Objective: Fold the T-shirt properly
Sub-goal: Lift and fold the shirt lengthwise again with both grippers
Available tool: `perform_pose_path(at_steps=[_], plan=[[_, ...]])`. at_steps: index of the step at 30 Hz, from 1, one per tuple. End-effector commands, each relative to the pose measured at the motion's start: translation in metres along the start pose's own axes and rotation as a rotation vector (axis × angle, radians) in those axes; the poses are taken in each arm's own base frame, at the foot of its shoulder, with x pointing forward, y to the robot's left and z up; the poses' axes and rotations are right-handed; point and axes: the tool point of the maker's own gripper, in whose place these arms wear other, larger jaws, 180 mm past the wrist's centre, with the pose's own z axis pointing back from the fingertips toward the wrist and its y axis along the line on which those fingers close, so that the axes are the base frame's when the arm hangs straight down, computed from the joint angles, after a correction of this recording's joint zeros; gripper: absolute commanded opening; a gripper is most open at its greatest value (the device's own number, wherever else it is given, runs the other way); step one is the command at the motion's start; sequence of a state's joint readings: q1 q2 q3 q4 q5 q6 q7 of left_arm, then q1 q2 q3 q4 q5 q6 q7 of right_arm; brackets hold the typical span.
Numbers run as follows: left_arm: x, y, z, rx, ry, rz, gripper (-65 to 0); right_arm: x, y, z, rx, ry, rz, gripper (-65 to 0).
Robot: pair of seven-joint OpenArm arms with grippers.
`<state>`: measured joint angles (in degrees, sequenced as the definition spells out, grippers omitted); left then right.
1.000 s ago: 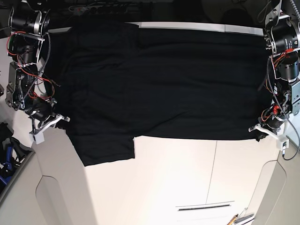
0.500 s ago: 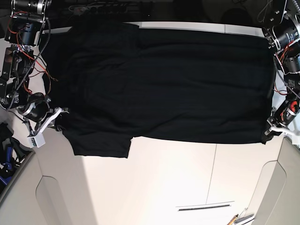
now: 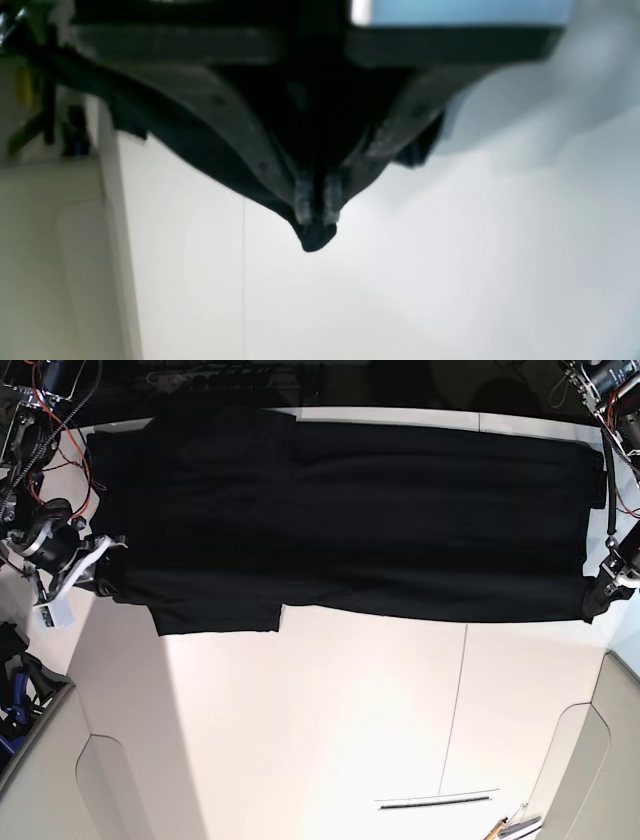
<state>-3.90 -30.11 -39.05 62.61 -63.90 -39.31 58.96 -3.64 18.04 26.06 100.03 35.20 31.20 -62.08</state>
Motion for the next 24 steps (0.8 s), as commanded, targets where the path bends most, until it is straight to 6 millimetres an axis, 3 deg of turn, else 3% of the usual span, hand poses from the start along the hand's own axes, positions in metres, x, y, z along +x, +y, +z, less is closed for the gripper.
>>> perform_pose_path(at_steps=[1, 8, 13, 14, 15, 17, 20, 24], plan=[[0.019, -0.009, 0.010, -0.025, -0.033, -0.049, -65.0, 0.009, -0.004, 0.008, -0.007, -0.032, 0.008, -65.0], [-0.009, -0.011, 0.030, -0.008, 0.052, -0.107, -65.0, -0.019, -0.007, 0.016, -0.001, 0.030, -0.043, -65.0], [-0.016, -0.008, 0.032, -0.003, 0.064, -0.098, -65.0, -0.028, -0.007, 0.016, -0.002, 0.055, -0.046, -65.0], [-0.016, -0.008, 0.032, -0.003, 0.064, -0.098, -61.2, -0.028, -0.007, 0.016, -0.002, 0.057, -0.046, -65.0], [-0.016, -0.008, 0.032, -0.003, 0.064, -0.098, -52.5, -0.028, -0.007, 0.016, -0.002, 0.056, -0.046, -65.0], [-0.016, -0.008, 0.032, -0.003, 0.063, -0.098, -39.9, -0.027, -0.006, 0.016, 0.001, 0.054, -0.047, -53.9], [-0.016, -0.008, 0.032, -0.003, 0.063, -0.098, -37.8, -0.024, -0.006, 0.017, 0.000, 0.043, -0.043, -43.8], [-0.013, -0.011, 0.032, -0.018, 0.050, -0.090, -37.9, -0.013, -0.002, 0.021, -0.005, 0.008, -0.014, -43.5]])
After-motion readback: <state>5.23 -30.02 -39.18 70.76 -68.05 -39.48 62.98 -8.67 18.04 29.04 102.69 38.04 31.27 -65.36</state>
